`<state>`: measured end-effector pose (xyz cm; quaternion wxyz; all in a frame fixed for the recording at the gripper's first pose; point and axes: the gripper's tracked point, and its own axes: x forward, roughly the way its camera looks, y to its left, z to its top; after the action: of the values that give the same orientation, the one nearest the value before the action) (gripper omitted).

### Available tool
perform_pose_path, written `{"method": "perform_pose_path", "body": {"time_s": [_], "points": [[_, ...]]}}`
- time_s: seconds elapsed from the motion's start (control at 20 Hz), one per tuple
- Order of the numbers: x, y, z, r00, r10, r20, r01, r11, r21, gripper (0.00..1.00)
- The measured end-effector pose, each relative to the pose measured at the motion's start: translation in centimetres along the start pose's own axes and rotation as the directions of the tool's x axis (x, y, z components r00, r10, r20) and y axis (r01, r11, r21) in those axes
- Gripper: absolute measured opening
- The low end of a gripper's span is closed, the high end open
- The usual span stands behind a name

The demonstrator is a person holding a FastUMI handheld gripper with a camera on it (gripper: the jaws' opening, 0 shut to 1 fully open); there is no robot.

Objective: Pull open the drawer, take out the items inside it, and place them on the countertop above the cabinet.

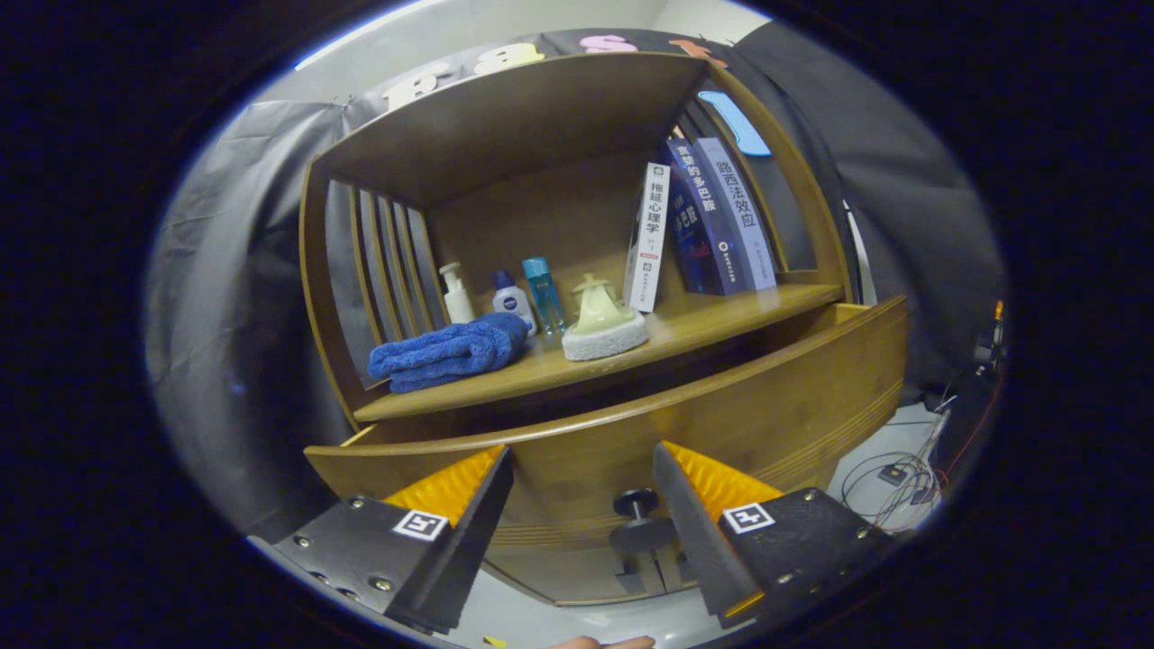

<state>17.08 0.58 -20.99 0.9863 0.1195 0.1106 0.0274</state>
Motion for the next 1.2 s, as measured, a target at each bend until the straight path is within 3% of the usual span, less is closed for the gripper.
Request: {"method": "perform_pose_path", "body": {"time_s": [0.6,1.2], "points": [[4.4,0.1,0.3,0.998,0.035,-0.045,-0.036,0.999,-0.016,0.95],[6.2,0.3,0.7,0.997,0.066,-0.026,-0.065,0.997,0.038,0.95]]}}
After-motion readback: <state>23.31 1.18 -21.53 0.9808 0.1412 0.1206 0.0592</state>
